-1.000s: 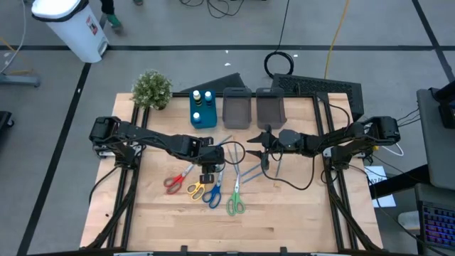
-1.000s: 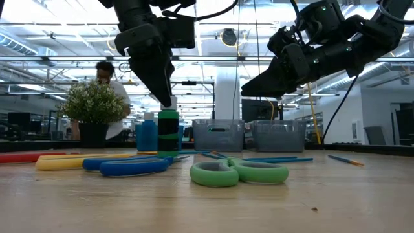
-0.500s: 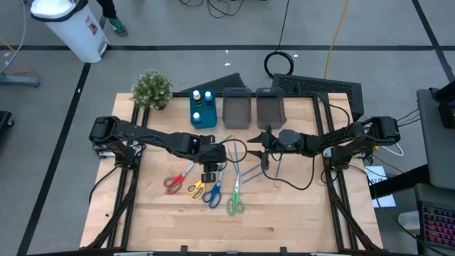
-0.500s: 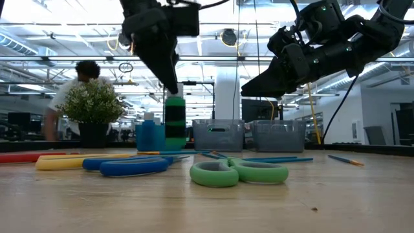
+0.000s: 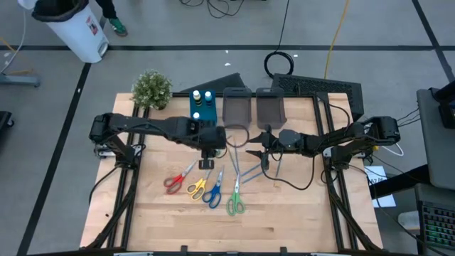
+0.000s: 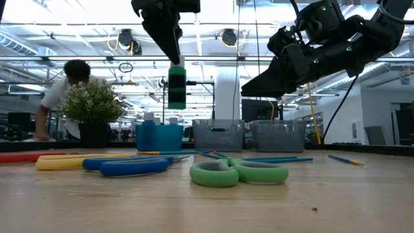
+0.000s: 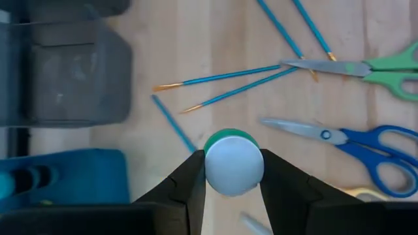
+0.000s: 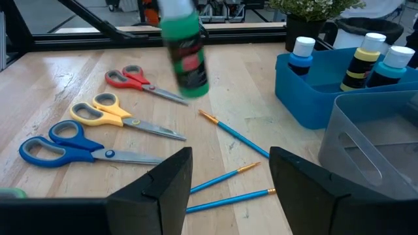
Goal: Pick & Place Paint Supplies
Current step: Put the green paint into the blue bin
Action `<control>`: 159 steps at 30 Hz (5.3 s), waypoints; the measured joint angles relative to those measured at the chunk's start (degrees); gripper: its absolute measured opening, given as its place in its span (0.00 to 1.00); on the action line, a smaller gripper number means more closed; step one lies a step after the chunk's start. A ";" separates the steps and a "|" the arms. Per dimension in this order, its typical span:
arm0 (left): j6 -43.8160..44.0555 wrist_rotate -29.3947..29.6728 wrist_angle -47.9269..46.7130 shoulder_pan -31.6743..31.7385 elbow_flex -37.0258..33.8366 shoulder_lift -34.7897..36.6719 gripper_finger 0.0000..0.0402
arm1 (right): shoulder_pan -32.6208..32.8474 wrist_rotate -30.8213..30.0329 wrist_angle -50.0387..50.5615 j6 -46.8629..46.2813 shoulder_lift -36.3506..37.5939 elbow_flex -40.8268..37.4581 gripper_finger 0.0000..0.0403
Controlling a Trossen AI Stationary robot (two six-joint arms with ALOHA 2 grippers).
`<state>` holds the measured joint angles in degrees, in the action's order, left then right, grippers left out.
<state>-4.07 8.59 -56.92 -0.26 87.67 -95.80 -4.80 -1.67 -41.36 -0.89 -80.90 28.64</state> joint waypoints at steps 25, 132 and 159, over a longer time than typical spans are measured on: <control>-5.34 -7.82 2.58 25.79 0.06 7.03 0.31 | 0.02 0.00 0.25 0.00 0.00 -0.02 0.49; -1.65 -11.58 23.05 30.76 -17.61 -3.39 0.34 | -0.50 -0.02 -0.08 0.03 0.00 -0.02 0.49; 0.12 -8.30 22.23 29.28 -17.92 -3.66 0.59 | -0.51 0.00 0.02 0.02 0.00 -0.02 0.49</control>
<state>-3.95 0.29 -34.69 29.02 69.76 -99.46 -5.30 -1.67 -41.34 -0.86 -80.90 28.62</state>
